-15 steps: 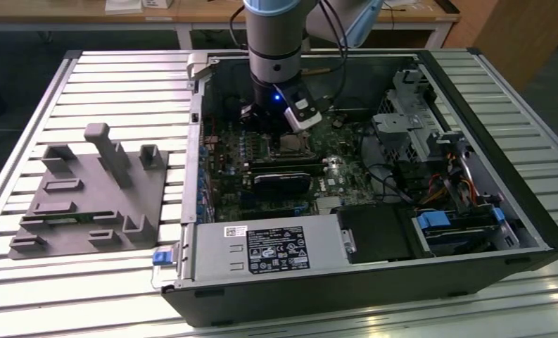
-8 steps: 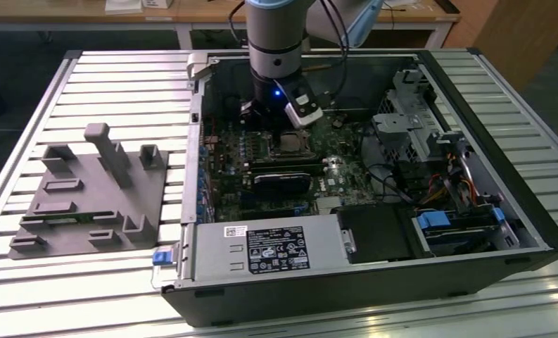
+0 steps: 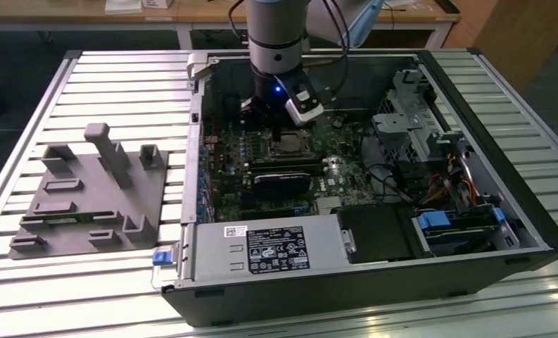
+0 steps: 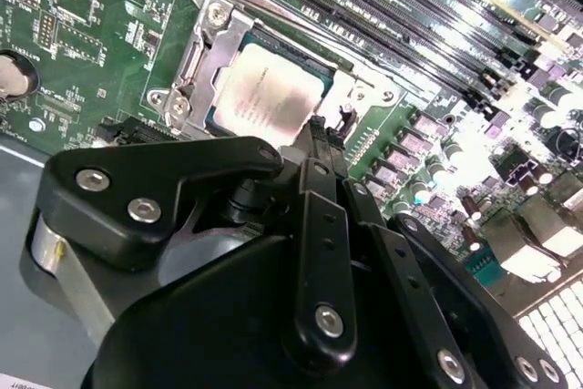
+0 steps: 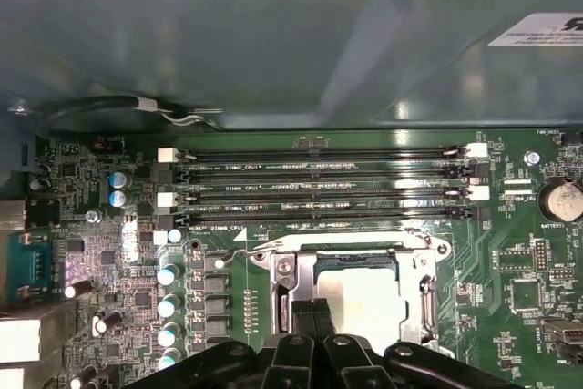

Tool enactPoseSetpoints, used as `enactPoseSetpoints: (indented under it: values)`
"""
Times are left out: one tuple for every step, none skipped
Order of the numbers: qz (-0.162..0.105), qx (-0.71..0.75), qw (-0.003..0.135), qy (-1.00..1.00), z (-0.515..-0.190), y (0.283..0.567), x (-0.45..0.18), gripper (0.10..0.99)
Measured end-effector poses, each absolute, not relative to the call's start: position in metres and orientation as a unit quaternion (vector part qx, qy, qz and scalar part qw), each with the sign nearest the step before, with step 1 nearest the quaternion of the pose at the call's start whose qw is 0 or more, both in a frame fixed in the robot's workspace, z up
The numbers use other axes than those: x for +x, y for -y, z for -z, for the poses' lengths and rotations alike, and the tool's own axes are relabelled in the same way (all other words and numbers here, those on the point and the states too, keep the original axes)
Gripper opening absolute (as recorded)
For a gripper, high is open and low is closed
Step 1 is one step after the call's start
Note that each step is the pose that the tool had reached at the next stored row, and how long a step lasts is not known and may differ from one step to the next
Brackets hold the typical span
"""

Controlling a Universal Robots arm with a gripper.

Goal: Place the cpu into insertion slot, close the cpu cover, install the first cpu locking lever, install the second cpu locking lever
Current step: 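Close the cpu cover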

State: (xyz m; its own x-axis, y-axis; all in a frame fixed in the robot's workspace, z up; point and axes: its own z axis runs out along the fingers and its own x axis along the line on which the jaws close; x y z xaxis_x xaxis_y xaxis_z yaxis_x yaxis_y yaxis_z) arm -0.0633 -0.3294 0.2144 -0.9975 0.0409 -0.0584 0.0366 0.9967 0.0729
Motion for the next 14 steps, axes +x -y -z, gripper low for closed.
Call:
enactPoseSetpoints:
  values:
    - [-0.036,0.019,0.03,-0.999,-0.214,0.329,-0.061,0.106]
    - [-0.036,0.019,0.03,-0.999,-0.214,0.329,-0.058,0.106]
    - [-0.036,0.019,0.03,-0.999,-0.214,0.329,-0.054,0.106]
    - [-0.036,0.019,0.03,-0.999,-0.214,0.329,-0.05,0.106]
    - [-0.036,0.019,0.03,-0.999,-0.214,0.329,-0.047,0.106]
    - [-0.036,0.019,0.03,-0.999,-0.214,0.329,-0.044,0.106]
    - [-0.036,0.019,0.03,-0.999,-0.214,0.329,-0.043,0.106]
    - [-0.036,0.019,0.03,-0.999,-0.214,0.33,-0.042,0.106]
    - [-0.036,0.019,0.03,-0.999,-0.214,0.33,-0.042,0.106]
    - [-0.036,0.019,0.03,-0.999,-0.215,0.329,-0.042,0.106]
    - [-0.036,0.019,0.03,-0.999,-0.216,0.329,-0.042,0.106]
    - [-0.036,0.019,0.03,-0.999,-0.219,0.329,-0.042,0.106]
    - [-0.036,0.019,0.03,-0.999,-0.221,0.329,-0.042,0.106]
    - [-0.036,0.019,0.03,-0.999,-0.225,0.329,-0.042,0.106]
